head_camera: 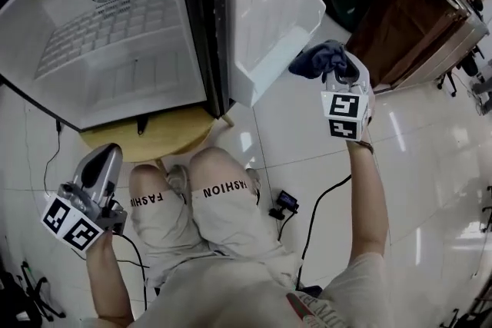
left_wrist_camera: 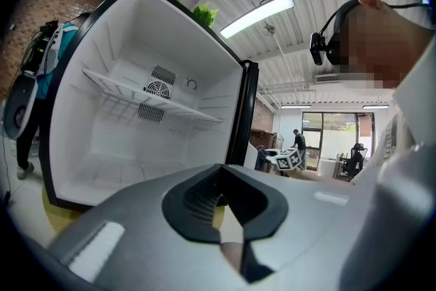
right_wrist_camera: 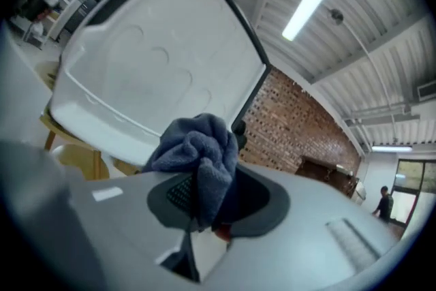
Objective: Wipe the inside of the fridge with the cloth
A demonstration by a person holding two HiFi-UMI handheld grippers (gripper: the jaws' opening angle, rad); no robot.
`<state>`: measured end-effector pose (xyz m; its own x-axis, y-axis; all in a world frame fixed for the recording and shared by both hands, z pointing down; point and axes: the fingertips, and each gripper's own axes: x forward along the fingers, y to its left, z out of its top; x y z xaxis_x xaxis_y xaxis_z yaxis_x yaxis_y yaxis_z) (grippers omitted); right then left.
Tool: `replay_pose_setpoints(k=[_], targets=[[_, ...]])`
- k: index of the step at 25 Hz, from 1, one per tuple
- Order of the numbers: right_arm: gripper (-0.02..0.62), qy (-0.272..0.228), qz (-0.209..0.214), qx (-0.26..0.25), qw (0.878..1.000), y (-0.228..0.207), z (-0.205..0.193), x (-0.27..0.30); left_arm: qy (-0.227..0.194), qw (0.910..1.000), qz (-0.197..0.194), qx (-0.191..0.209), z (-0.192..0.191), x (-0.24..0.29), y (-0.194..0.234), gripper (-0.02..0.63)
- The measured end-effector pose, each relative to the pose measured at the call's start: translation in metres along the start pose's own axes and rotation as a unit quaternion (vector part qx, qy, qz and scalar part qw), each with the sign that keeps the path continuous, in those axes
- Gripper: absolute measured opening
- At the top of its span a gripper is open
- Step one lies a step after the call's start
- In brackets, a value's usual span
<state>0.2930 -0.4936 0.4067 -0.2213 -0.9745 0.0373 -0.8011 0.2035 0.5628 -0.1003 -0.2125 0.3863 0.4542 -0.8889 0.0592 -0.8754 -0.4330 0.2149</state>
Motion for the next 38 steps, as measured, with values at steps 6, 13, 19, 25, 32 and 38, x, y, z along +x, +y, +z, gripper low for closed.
replay_pose_setpoints(k=[6,13,19,25,32,38], targets=[[0.091,-0.075,0.095,0.039,0.992,0.027,0.079,-0.122,0.000,1.0000,0.008,-0.001,-0.005,-0.016,0.013,0.000],[0.091,-0.175,0.194,0.069,0.963,0.099,0.173,-0.191,-0.019,0.9993,-0.002,0.030,0.022,-0.028,-0.005,0.000],[0.092,-0.166,0.277,0.063,0.944,0.172,0.204,-0.210,-0.042,0.9980,0.003,0.048,0.047,-0.054,-0.006,0.000],[0.092,-0.165,0.307,0.076,0.934,0.207,0.230,-0.202,-0.040,0.9976,0.035,0.044,0.062,-0.081,-0.001,0.014],[0.094,-0.150,0.300,0.131,0.933,0.217,0.229,-0.199,-0.036,0.9984,0.008,0.044,0.044,-0.098,-0.013,0.044],[0.092,-0.119,0.322,0.167,0.924,0.244,0.208,-0.188,-0.031,0.9982,0.006,0.052,0.034,-0.104,-0.004,0.043]])
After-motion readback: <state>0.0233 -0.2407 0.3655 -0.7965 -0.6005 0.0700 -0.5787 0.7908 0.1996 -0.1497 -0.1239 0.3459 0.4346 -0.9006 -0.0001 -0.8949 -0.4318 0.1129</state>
